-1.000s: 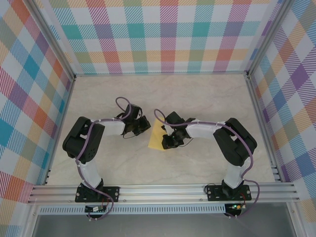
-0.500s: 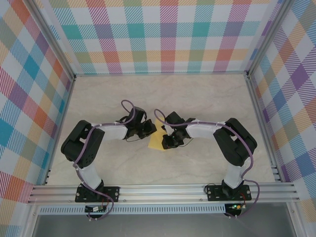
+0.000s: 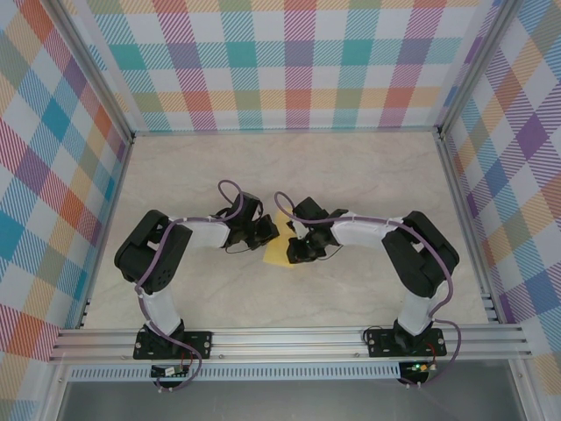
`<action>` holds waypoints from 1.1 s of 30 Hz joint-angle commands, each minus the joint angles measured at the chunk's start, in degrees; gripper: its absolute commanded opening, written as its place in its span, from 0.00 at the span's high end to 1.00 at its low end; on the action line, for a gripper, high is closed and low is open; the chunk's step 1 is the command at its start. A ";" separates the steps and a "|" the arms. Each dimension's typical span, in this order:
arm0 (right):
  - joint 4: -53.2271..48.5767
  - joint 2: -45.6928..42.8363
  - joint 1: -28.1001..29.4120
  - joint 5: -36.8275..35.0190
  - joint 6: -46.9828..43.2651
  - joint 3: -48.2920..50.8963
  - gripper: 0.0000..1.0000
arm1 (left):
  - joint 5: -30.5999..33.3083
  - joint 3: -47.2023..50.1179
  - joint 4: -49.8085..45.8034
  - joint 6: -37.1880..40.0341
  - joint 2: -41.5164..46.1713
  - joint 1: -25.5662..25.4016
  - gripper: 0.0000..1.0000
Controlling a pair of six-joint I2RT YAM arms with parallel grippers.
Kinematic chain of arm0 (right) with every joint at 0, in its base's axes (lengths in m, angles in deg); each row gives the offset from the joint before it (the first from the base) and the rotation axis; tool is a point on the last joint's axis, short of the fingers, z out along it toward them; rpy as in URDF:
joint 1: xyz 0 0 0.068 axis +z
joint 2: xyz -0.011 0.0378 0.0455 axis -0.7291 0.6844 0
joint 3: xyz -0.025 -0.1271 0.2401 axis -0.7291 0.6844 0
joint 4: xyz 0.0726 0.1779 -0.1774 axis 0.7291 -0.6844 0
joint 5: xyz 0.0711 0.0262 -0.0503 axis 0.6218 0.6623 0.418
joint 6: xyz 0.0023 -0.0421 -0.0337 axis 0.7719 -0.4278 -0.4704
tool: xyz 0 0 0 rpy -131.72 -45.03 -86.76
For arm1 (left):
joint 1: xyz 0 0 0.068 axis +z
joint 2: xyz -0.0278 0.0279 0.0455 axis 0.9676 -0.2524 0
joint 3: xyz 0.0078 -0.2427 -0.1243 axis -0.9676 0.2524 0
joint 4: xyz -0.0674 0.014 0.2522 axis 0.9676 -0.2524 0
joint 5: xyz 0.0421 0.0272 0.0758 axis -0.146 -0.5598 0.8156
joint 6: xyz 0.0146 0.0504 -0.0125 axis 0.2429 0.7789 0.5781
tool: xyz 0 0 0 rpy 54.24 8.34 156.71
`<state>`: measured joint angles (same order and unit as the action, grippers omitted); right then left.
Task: Fold a paper plane with a square sheet of paper (pick it up from the middle)
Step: Fold the triangle a second time at the center of the table.
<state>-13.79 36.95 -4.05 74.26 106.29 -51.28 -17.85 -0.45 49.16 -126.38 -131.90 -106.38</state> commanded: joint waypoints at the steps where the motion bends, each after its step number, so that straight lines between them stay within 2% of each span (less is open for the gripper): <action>1: 1.92 -0.96 -0.31 1.35 1.72 -3.93 0.89 | 2.37 0.43 -4.01 0.16 -0.67 -0.02 0.93; 14: 1.05 7.58 -0.84 3.13 1.48 -7.10 0.90 | 2.87 0.93 -4.58 -0.14 -0.69 -0.02 0.93; 27: 0.14 1.05 -0.84 6.15 -2.84 3.82 0.90 | 4.23 1.24 -5.51 -1.24 -1.74 -0.02 0.94; 33: -1.96 -1.45 -0.58 6.39 -5.41 5.66 0.90 | 4.49 1.36 -5.46 -1.39 -1.75 -0.02 0.94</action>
<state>-10.84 36.55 -5.12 79.31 103.71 -46.95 -17.26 -0.43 49.05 -127.23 -131.87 -106.38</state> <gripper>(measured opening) 0.101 0.061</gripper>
